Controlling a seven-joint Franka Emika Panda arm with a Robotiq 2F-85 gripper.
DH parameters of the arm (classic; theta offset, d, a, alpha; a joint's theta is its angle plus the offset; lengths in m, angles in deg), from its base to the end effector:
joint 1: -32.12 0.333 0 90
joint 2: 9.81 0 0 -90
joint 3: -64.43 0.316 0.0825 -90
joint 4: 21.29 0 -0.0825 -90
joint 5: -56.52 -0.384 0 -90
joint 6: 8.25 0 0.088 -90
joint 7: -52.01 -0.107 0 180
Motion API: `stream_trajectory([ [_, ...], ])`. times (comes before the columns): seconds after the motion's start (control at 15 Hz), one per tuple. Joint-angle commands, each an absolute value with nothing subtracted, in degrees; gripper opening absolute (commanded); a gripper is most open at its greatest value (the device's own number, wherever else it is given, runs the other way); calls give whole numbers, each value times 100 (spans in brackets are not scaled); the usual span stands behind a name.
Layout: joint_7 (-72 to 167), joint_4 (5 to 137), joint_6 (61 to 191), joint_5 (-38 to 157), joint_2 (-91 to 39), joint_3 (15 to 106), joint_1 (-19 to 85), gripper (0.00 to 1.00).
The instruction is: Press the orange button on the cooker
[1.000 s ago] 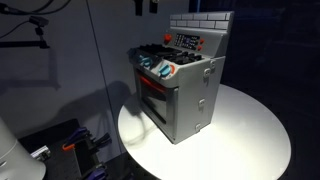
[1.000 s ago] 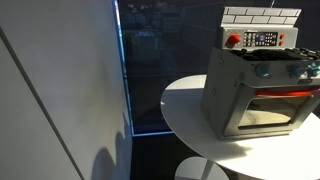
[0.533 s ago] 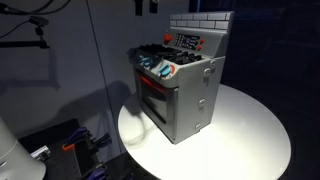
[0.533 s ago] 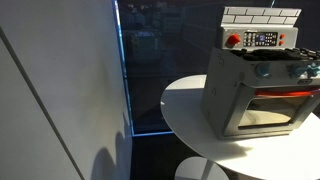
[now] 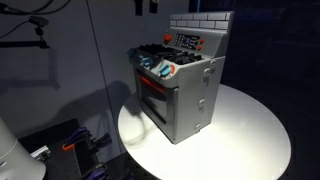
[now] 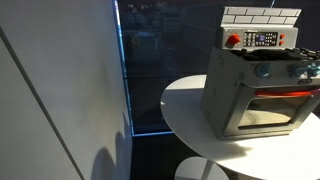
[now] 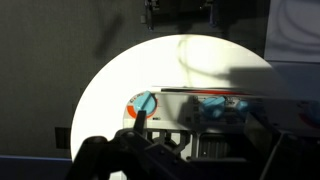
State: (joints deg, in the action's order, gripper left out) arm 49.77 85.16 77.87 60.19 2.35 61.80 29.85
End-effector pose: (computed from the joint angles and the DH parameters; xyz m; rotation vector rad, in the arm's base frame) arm 0.4726 -0.0498 0.5945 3.0766 -0.1889 -0.2223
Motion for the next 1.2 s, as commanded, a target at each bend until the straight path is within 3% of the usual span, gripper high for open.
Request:
stream_trajectory([
  [0.0,4981,8502,7776,6016,228,6191,2971,100],
  [1.13,4710,8032,8543,5950,-282,6086,2856,100],
])
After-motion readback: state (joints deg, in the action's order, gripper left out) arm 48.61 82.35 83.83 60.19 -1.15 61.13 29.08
